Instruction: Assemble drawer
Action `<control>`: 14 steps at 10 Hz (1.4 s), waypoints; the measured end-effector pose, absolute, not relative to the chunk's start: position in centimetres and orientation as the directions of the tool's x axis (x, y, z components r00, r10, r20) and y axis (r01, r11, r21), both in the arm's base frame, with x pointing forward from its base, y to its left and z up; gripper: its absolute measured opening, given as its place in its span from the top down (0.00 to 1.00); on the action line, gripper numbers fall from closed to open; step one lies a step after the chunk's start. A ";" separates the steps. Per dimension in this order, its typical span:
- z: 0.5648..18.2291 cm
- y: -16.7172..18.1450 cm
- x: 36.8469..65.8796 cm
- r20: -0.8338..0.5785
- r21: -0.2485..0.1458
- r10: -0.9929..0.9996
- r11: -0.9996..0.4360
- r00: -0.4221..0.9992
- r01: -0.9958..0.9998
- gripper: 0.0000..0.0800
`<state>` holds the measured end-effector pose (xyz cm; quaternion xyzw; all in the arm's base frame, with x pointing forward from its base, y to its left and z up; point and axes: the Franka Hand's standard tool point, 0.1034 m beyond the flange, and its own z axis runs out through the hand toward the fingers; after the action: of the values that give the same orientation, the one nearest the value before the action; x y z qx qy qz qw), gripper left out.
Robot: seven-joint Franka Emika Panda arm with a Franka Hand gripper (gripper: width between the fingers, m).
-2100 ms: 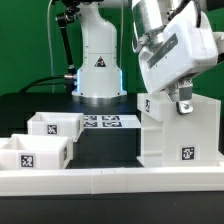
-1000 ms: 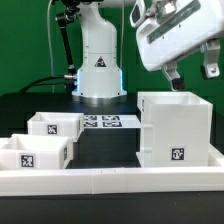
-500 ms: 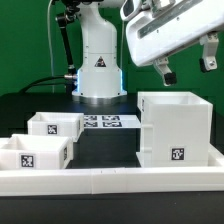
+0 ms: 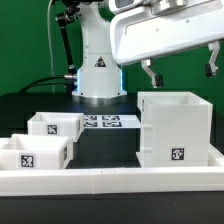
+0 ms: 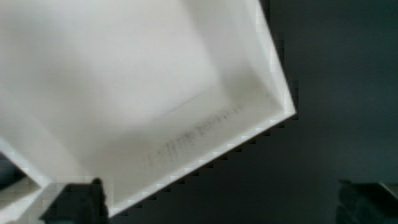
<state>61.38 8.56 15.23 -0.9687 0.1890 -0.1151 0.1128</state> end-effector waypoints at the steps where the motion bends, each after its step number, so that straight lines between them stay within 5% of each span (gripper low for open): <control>1: 15.2 8.5 61.4 0.193 -0.253 -0.348 -0.921 0.918 -0.296 0.19; 8: 12.3 -6.3 59.7 0.253 -0.122 -0.070 -0.992 0.965 -0.040 0.19; 11: 12.2 -6.1 59.6 0.230 -0.131 -0.085 -0.990 0.969 -0.056 0.19; 12: 11.9 -5.4 58.9 0.113 -0.166 -0.075 -0.985 0.991 -0.055 0.19; 14: 10.2 -6.5 58.4 -0.018 -0.154 -0.047 -0.987 0.999 -0.049 0.19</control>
Offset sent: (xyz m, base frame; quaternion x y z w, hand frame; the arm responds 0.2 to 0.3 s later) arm -0.0221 -0.0706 -0.0008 0.0178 -0.0044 -0.0772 0.9969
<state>58.36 -6.45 10.15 -0.9967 0.0243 0.0071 0.0777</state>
